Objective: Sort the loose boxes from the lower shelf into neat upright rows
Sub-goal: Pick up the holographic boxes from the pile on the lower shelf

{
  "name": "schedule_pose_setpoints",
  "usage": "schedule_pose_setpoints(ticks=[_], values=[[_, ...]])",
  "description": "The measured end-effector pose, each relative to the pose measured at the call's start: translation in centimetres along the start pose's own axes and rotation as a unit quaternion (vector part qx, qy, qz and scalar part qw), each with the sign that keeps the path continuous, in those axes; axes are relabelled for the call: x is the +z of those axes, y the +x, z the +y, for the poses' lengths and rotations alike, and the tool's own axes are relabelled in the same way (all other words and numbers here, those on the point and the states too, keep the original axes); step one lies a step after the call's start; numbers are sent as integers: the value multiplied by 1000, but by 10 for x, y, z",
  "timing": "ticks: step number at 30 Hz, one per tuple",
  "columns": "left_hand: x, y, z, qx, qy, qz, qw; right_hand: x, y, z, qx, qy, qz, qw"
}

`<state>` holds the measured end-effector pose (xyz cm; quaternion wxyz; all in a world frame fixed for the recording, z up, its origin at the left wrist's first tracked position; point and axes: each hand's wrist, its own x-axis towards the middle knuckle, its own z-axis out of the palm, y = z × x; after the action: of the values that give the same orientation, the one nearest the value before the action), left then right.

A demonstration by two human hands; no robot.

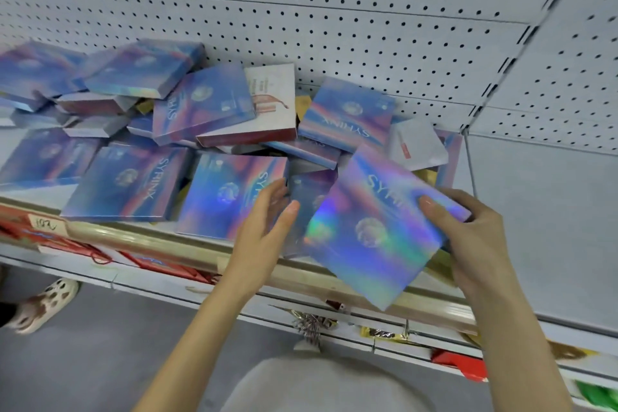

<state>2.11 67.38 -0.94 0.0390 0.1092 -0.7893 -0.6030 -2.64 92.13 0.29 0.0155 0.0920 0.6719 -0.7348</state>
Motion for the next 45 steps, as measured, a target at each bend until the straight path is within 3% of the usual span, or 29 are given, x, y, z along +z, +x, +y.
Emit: schedule_pose_setpoints(ticks=[4, 7, 12, 16, 21, 25, 27, 32, 34, 41, 45], values=[[8, 1, 12, -33, -62, -40, 997, 42, 5, -4, 62, 156, -12, 986], [4, -5, 10, -38, -60, -26, 997, 71, 9, -7, 64, 186, 1, 980], [-18, -10, 7, -49, -113, 47, 991, 107, 16, -6, 73, 135, -31, 988], [-38, -16, 0, -56, -148, 143, 977, 139, 15, 0, 55, 74, -133, 987], [-76, -28, -18, -84, -187, 237, 950, 169, 7, 12, 8, -67, -302, 951], [-107, -33, -29, -78, -157, 248, 953, 182, 4, 22, -5, -93, -345, 934], [-120, -31, -37, -79, -149, 261, 950, 183, 5, 31, -8, -128, -324, 937], [-167, -16, -67, -114, -161, 316, 928, 171, 23, 49, -49, -225, -134, 964], [-186, -8, -78, -121, -153, 316, 929, 176, 22, 50, -57, -245, -98, 963], [-219, 20, -106, -137, -113, 250, 952, 207, 11, 59, 26, -245, -4, 969], [-226, 29, -112, -162, -150, 204, 954, 219, -6, 61, 86, -147, 42, 985]])
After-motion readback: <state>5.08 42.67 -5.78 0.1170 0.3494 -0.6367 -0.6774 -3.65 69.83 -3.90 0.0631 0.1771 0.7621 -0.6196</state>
